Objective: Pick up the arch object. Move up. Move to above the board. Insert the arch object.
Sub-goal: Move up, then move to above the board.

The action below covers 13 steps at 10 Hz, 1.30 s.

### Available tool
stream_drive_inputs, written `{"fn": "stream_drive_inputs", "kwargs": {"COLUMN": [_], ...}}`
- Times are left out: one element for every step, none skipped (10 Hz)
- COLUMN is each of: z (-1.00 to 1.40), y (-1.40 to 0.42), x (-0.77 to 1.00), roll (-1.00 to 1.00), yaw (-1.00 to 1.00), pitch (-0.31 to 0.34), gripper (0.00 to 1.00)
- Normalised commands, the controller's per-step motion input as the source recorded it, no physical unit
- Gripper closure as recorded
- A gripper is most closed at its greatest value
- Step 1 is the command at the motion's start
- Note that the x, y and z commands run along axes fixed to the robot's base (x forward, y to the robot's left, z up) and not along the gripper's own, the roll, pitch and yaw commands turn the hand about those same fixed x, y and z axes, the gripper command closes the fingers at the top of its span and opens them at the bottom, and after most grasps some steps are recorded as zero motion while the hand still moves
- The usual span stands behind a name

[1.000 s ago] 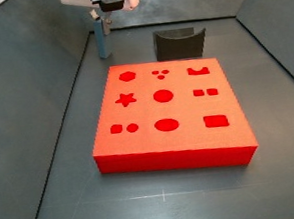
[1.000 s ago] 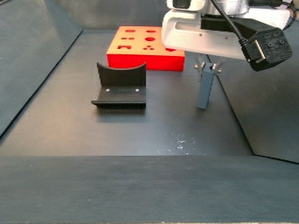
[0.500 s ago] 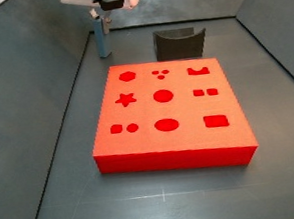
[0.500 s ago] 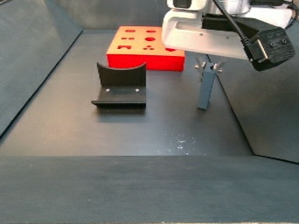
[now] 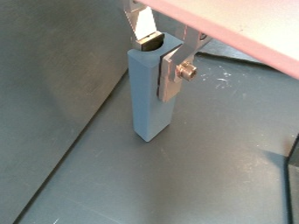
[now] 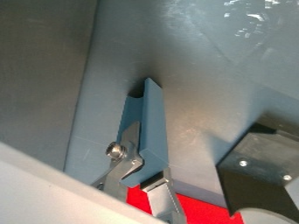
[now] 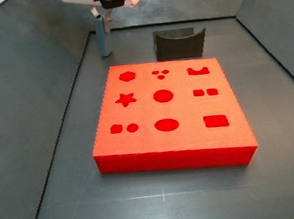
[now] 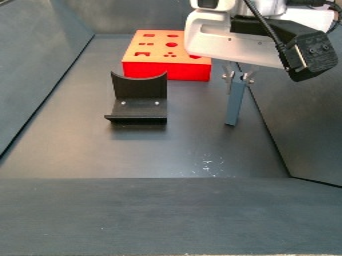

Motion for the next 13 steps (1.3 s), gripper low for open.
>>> {"fn": "stream_drive_inputs", "kwargs": {"z": [0.83,0.87,0.74,0.61,0.47,0.27,1.0,1.0,1.0,1.0,1.0,1.0,1.0], "y": [0.0,0.06,0.05,0.03,0.03,0.02,0.13,0.13,0.11,0.1,0.1,0.1,0.09], "x": [0.0,0.06,0.02,0.0,0.0,0.0,-0.16,-0.16,-0.15,-0.14,-0.13,-0.13,-0.12], "roll": [0.0,0.01,0.01,0.03,0.04,0.05,0.46,0.47,0.39,0.32,0.2,0.15,0.11], "yaw": [0.0,0.0,-0.01,-0.02,-0.02,-0.02,0.29,0.28,0.2,0.16,0.1,0.07,0.05], "pitch": [0.0,-0.026,0.022,0.04,0.05,0.057,0.236,0.228,0.164,0.131,0.081,0.061,0.044], "gripper": [1.0,1.0,1.0,1.0,1.0,1.0,1.0,1.0,1.0,1.0,1.0,1.0,1.0]}}
